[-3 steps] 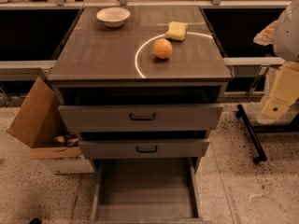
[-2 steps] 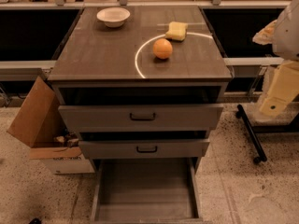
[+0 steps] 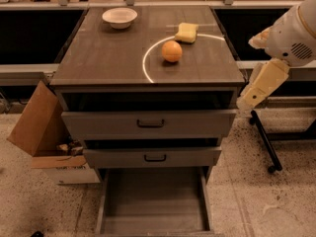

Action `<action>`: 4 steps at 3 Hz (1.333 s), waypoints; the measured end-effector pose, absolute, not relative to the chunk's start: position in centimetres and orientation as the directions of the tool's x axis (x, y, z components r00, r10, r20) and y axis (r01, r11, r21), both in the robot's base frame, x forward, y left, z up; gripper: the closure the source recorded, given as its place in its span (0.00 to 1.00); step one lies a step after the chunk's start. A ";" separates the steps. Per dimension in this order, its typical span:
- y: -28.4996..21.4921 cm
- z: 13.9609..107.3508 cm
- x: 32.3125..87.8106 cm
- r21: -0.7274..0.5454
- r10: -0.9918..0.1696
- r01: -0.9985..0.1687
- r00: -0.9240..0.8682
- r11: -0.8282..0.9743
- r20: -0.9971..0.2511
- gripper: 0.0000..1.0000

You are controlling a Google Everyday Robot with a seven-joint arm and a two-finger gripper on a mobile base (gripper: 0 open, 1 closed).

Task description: Place orange into bottom drawer

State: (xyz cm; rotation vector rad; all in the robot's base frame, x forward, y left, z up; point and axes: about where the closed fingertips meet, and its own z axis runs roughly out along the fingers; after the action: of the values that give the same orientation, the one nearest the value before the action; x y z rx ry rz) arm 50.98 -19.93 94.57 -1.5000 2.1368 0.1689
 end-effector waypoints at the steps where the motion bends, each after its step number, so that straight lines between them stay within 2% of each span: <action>1: -19.9 94.6 51.0 -0.189 -0.841 -0.906 -0.252 0.379 -0.479 0.00; 2: -19.5 94.4 53.3 -0.210 -0.819 -0.891 -0.249 0.403 -0.517 0.00; 4: -17.6 92.1 62.9 -0.186 -0.717 -0.865 -0.246 0.467 -0.653 0.00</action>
Offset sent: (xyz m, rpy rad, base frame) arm 0.0254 0.0008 -0.0047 0.0326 -0.0510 -0.0339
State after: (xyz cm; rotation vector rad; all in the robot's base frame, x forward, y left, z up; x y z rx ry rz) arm 62.90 -17.58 92.10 -1.3100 2.0277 0.2753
